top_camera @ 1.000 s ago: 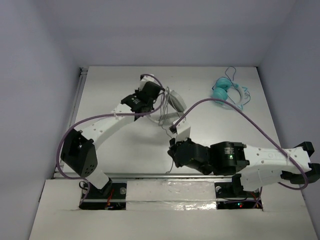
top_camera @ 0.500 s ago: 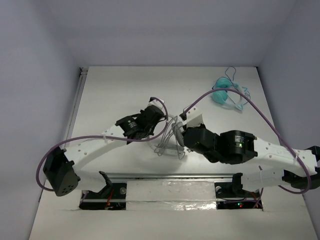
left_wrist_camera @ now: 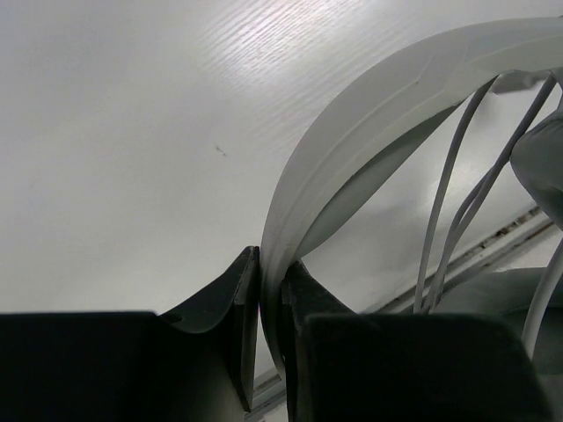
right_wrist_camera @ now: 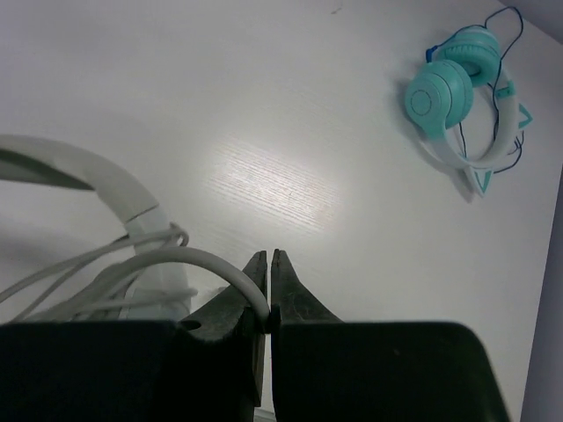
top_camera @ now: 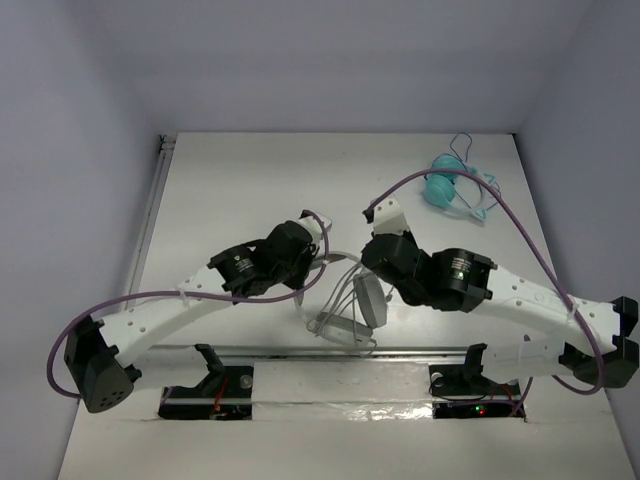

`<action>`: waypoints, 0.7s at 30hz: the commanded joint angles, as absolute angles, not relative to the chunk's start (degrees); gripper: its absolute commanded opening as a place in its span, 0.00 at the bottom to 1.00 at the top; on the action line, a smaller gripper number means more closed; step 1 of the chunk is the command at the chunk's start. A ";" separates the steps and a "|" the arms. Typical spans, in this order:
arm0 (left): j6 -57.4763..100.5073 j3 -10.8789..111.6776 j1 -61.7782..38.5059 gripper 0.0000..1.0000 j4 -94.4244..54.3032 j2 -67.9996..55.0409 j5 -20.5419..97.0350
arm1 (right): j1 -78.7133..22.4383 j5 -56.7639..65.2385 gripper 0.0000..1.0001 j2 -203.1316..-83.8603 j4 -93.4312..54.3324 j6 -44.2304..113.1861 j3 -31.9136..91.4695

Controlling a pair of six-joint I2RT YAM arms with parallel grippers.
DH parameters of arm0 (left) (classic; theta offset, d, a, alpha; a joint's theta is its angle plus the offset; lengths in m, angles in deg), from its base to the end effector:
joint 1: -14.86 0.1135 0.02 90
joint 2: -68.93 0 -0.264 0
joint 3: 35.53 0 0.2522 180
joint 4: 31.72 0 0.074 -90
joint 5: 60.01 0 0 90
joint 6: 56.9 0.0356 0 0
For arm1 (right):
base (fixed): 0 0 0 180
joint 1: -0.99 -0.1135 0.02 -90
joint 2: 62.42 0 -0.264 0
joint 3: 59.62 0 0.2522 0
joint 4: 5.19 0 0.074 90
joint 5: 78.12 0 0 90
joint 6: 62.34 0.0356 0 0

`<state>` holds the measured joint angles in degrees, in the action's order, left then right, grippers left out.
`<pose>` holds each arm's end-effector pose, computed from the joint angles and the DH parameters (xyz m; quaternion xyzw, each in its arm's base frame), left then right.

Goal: Wrap the headphones

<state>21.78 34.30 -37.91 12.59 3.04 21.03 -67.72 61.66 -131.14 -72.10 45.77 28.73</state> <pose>0.1538 -0.1933 0.3011 0.2896 0.8579 -0.1619 0.3923 0.1079 0.2021 0.3730 -0.2224 0.8293 -0.0577 0.5094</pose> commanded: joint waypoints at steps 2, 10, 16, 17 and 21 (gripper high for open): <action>21.85 36.76 -38.13 0.00 8.94 6.35 29.45 | -65.11 63.38 0.00 -130.18 -64.58 44.36 26.48; 20.44 39.40 -38.13 0.00 9.38 7.23 28.14 | -62.12 59.08 0.00 -125.79 -59.74 47.52 19.81; 20.44 40.54 -38.13 0.00 10.26 7.75 27.51 | -61.59 56.00 0.00 -122.28 -56.75 49.81 15.94; 20.61 40.81 -38.13 0.00 10.26 8.19 28.13 | -60.98 54.78 0.00 -122.09 -56.40 50.33 14.97; 21.31 42.30 -34.89 0.00 9.64 9.33 32.69 | -60.97 51.97 0.02 -119.73 -52.72 52.10 12.08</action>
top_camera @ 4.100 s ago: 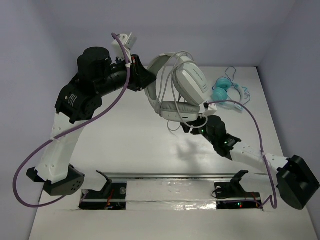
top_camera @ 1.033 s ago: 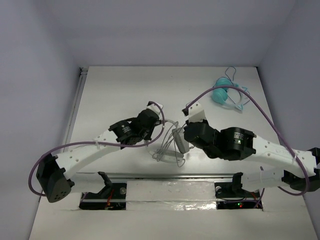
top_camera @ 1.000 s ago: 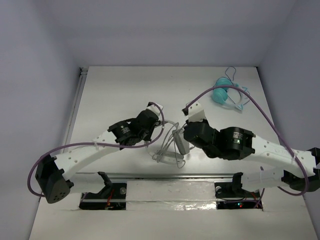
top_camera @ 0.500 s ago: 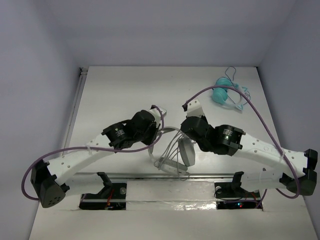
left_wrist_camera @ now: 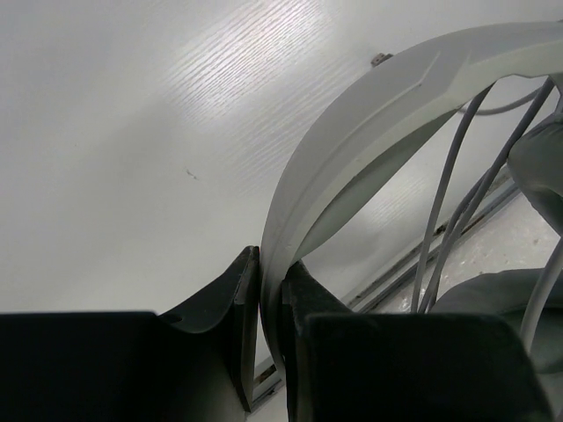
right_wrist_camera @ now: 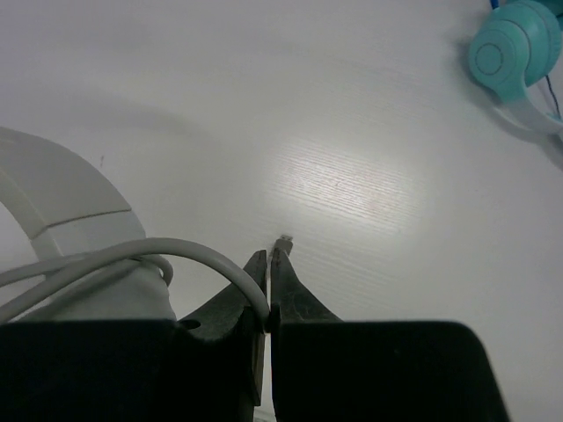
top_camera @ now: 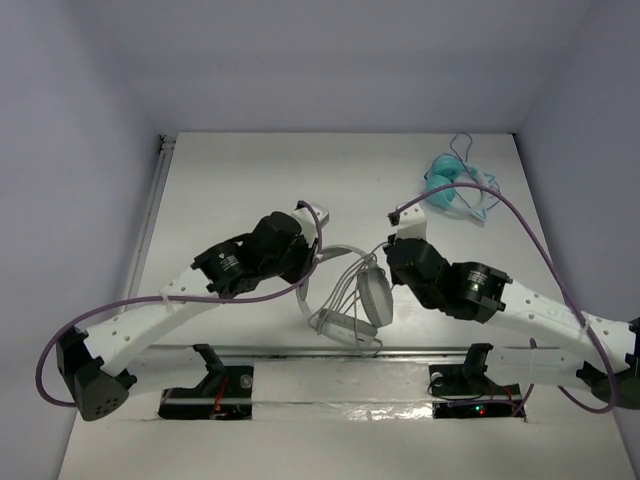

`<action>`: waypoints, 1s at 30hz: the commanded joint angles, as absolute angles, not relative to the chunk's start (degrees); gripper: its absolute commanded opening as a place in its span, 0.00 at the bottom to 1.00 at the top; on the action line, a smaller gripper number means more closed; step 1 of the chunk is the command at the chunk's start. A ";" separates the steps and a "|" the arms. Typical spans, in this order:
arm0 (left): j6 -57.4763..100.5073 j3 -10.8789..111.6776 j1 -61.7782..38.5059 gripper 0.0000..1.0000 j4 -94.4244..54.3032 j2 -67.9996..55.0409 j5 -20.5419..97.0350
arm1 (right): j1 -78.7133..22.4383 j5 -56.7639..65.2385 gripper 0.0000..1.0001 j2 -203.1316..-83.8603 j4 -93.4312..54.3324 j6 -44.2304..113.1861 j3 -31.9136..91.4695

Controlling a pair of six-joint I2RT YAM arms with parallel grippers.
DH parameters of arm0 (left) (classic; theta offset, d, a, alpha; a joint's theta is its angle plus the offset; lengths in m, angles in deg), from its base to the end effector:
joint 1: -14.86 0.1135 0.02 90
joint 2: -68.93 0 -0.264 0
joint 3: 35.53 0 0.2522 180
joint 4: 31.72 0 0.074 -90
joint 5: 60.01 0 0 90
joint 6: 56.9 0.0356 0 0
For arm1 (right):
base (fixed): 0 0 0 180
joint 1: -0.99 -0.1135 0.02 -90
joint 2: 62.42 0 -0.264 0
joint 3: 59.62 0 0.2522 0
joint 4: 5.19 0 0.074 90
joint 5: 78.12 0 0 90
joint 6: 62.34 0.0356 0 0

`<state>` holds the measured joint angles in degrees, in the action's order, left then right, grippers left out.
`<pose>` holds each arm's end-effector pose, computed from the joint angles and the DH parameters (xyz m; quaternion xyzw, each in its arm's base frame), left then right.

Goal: Wrap the headphones

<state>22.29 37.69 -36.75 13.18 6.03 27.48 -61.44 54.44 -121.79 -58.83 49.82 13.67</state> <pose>0.1491 -0.1856 0.3315 0.2990 0.8331 -0.2243 0.4077 0.1173 0.1727 0.3373 -0.1456 0.8451 0.0234 0.5139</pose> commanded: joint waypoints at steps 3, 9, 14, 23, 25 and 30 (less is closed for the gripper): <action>21.76 43.88 -32.69 0.00 9.03 9.86 38.59 | -59.58 47.41 0.07 -116.65 -47.28 52.27 9.52; 22.37 45.73 -30.23 0.00 9.03 10.30 45.71 | -57.63 41.60 0.15 -113.14 -39.81 53.50 5.48; 21.58 48.01 -27.59 0.00 8.67 10.30 50.37 | -55.35 35.88 0.23 -111.02 -31.10 56.22 -1.54; 20.53 58.20 -26.53 0.00 10.43 7.67 53.45 | -54.29 30.60 0.40 -104.34 -12.81 56.23 -13.60; 20.26 59.78 -26.53 0.00 10.69 6.97 53.45 | -54.29 30.60 0.43 -104.78 -11.40 56.23 -14.65; 19.47 61.81 -26.53 0.00 10.61 5.82 53.63 | -54.29 30.86 0.51 -107.23 -7.19 56.75 -16.76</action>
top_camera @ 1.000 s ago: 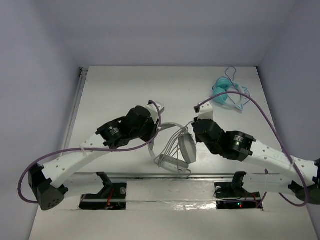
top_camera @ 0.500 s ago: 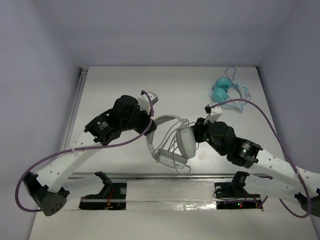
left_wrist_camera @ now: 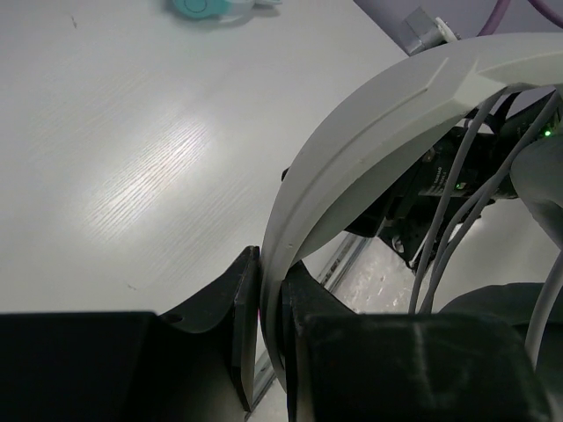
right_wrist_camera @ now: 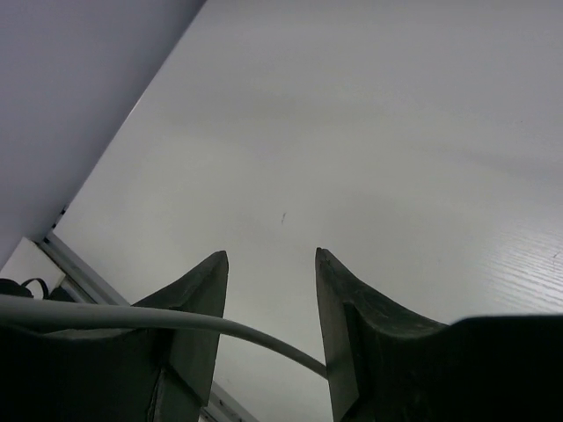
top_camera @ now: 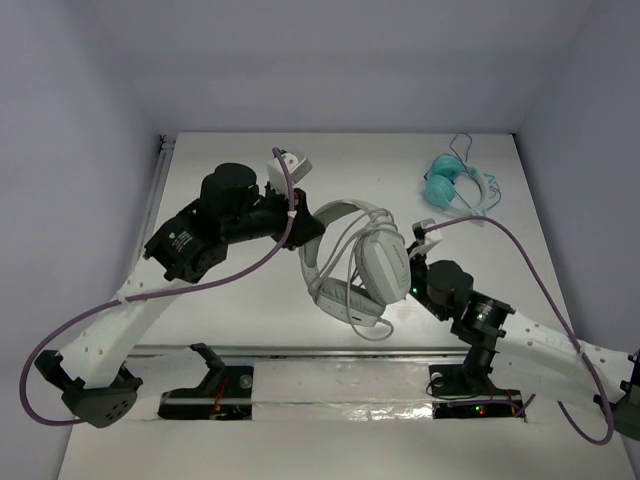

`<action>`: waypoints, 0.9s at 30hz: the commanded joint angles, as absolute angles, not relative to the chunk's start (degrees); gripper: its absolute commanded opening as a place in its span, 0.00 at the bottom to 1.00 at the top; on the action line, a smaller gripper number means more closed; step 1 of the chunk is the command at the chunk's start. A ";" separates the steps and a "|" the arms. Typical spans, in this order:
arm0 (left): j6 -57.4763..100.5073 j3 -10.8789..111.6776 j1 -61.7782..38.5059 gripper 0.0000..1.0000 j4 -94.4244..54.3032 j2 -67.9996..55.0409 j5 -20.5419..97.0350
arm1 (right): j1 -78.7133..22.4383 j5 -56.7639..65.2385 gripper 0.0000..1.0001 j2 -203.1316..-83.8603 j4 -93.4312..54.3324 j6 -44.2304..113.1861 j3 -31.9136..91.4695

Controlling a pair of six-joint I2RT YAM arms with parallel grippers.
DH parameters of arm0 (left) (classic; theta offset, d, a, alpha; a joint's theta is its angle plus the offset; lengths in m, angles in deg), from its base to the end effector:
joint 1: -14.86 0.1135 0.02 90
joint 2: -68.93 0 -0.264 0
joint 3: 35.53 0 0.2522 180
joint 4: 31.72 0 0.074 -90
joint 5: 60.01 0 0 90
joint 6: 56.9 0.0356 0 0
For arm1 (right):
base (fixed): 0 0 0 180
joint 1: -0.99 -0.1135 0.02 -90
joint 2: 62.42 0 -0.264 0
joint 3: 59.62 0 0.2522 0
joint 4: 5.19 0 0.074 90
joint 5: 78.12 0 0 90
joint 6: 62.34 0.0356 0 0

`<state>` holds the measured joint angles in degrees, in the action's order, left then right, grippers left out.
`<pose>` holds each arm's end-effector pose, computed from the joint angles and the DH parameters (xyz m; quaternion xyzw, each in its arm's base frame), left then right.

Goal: Wrap the headphones

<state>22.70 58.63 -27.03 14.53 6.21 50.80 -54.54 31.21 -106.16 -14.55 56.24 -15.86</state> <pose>0.1538 -0.1549 0.4523 0.3175 0.7202 -0.3929 0.4756 0.1159 0.1480 0.2787 -0.0695 0.7561 0.3323 0.5594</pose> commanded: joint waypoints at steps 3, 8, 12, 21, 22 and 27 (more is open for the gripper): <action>19.56 63.30 -26.53 0.00 11.57 5.38 52.40 | -54.29 31.65 0.51 -107.68 -6.22 57.11 -17.73; 18.77 64.98 -26.53 0.00 11.66 5.29 50.29 | -53.77 29.64 0.47 -107.94 -4.81 58.77 -19.22; 16.40 66.12 -26.53 0.00 9.82 4.68 49.32 | -53.77 26.56 0.49 -108.99 -3.05 61.05 -21.41; 12.01 65.42 -26.01 0.00 5.51 2.48 47.31 | -53.77 24.54 0.28 -113.74 2.75 63.69 -22.91; 11.39 64.72 -25.48 0.00 4.38 2.48 46.17 | -53.77 24.19 0.20 -113.74 3.19 64.13 -23.26; 4.81 59.28 -25.48 0.00 -1.68 2.83 40.37 | -53.77 21.29 0.03 -112.08 8.45 71.25 -27.65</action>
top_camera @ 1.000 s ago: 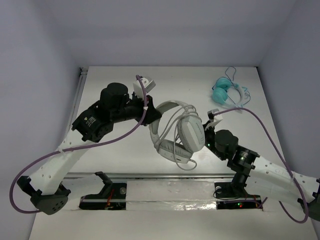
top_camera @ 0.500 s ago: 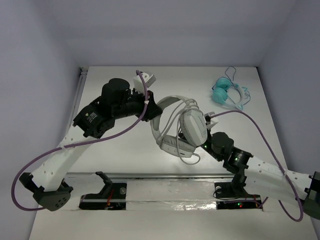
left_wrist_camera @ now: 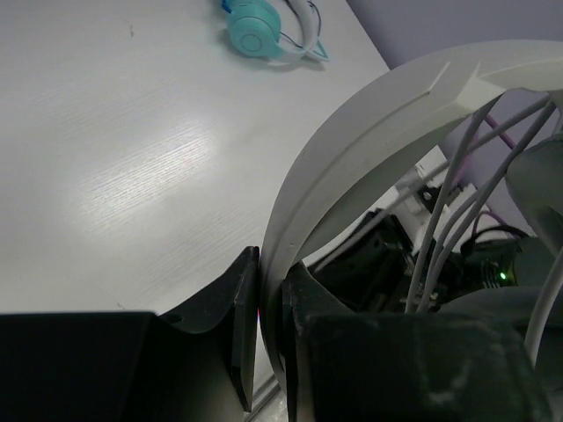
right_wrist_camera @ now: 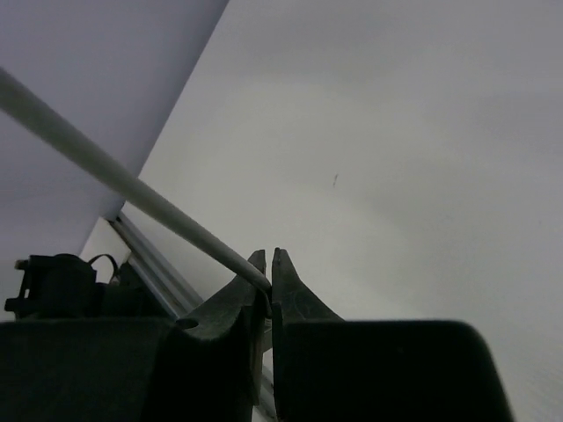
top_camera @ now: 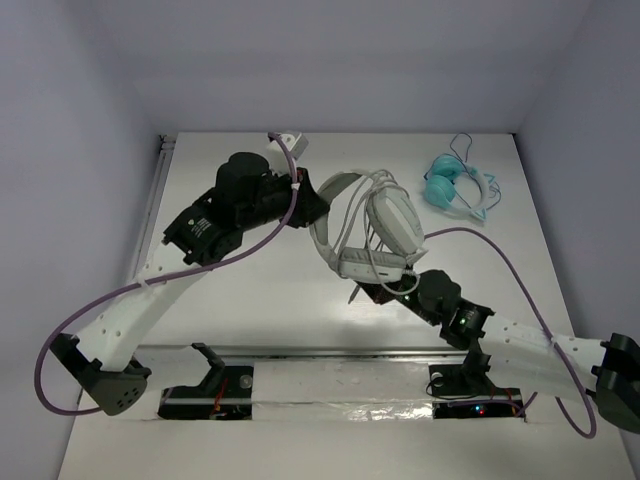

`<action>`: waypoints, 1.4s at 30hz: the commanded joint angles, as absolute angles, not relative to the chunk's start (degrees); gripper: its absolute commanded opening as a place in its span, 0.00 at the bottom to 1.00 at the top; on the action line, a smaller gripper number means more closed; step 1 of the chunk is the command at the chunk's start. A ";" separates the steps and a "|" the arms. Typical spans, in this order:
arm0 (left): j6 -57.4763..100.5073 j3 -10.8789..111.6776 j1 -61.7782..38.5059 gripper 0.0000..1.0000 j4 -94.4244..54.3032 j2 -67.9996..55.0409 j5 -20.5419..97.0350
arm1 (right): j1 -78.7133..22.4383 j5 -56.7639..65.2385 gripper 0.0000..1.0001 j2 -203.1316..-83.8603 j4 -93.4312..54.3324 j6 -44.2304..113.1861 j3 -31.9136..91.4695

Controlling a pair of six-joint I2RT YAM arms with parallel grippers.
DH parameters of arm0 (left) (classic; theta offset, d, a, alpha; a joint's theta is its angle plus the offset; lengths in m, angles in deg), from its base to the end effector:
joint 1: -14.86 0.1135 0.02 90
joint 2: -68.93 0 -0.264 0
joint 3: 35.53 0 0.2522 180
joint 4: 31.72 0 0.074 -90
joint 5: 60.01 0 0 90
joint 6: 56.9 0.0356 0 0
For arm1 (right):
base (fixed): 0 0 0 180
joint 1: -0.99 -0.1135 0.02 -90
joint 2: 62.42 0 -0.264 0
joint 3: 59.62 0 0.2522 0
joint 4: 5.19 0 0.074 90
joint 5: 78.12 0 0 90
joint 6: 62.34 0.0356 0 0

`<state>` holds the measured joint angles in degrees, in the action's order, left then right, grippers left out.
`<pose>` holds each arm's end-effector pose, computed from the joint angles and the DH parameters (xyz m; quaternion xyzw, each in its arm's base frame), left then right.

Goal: Wrap the headphones

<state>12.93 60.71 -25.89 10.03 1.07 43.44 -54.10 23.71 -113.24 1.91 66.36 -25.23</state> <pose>0.1825 -0.1682 0.4528 0.2106 0.7537 -0.3913 0.4842 0.1219 0.1619 0.2292 -0.0421 0.7600 0.4164 0.4973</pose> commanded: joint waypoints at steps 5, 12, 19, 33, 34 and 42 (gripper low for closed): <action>-2.75 49.79 -25.48 0.00 -12.32 2.75 32.02 | -53.77 20.67 0.04 -112.68 11.63 77.84 -30.21; -13.83 39.76 -24.95 0.00 -23.31 2.75 20.15 | -53.77 20.76 0.08 -112.51 14.86 86.28 -33.28; -20.77 34.31 -24.95 0.00 -28.32 0.02 9.43 | -54.29 16.80 0.08 -112.51 18.66 91.73 -36.10; -20.34 29.39 -30.12 0.00 -31.66 -7.27 -1.92 | -56.58 9.77 0.12 -121.81 27.35 96.65 -31.44; -20.34 28.69 -30.83 0.00 -32.71 -7.45 -2.79 | -56.58 9.42 0.11 -122.53 29.89 97.44 -31.36; -19.37 25.35 -35.67 0.00 -32.19 -8.51 -6.58 | -56.58 10.20 0.11 -124.99 34.13 100.25 -26.52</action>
<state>-16.75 25.80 -34.74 -24.24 -9.81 -1.67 -55.17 12.92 -125.53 25.49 98.16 -30.61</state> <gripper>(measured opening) 0.084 0.114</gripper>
